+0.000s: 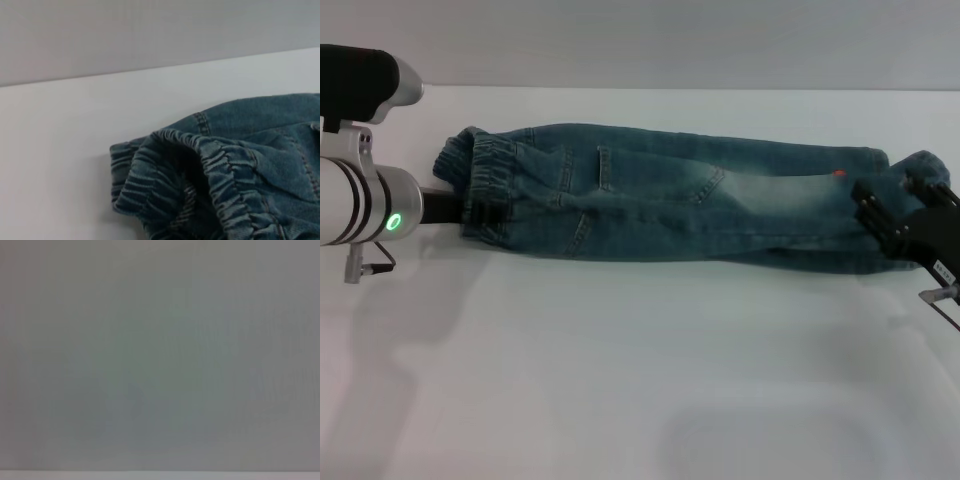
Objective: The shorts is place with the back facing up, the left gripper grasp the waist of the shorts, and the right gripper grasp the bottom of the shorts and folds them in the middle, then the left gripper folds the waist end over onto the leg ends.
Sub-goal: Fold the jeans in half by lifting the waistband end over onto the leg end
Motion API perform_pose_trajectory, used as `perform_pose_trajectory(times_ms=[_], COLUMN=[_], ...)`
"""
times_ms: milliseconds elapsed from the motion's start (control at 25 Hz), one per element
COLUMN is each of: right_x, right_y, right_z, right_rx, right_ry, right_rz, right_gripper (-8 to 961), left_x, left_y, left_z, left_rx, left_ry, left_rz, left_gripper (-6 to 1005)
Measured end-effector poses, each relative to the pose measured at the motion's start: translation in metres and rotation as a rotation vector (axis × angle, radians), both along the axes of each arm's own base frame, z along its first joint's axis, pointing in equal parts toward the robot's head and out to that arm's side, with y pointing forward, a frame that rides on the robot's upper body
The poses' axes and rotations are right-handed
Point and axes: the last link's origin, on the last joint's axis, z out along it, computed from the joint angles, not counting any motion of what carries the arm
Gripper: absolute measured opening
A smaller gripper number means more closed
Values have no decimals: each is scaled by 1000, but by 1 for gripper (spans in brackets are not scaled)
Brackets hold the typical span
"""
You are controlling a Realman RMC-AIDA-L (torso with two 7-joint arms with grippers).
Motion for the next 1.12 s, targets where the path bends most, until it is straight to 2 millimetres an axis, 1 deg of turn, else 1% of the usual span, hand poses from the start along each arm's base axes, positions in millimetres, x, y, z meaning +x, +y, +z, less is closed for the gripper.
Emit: perform_pose_trajectory(times_ms=[160, 480, 680, 840, 960, 1120], right_x=[0, 2, 4, 5, 5, 1], right_y=[0, -4, -6, -8, -8, -8], right_z=[0, 0, 0, -1, -2, -3], right_rx=[0, 0, -2, -3, -7, -10], right_ry=[6, 8, 14, 16, 15, 15], right_rz=[-1, -7, -13, -18, -17, -1], right_gripper=[643, 643, 643, 642, 641, 641], left_x=[-2, 2, 10, 16, 26, 38], left_y=[1, 4, 4, -2, -8, -15], left_z=[-2, -3, -1, 7, 17, 25], left_rx=[1, 22, 36, 60, 94, 113], left_ry=[-1, -41, -67, -78, -91, -102], left_rz=[1, -21, -50, -77, -117, -158], left_gripper=[560, 323, 236, 205, 182, 149])
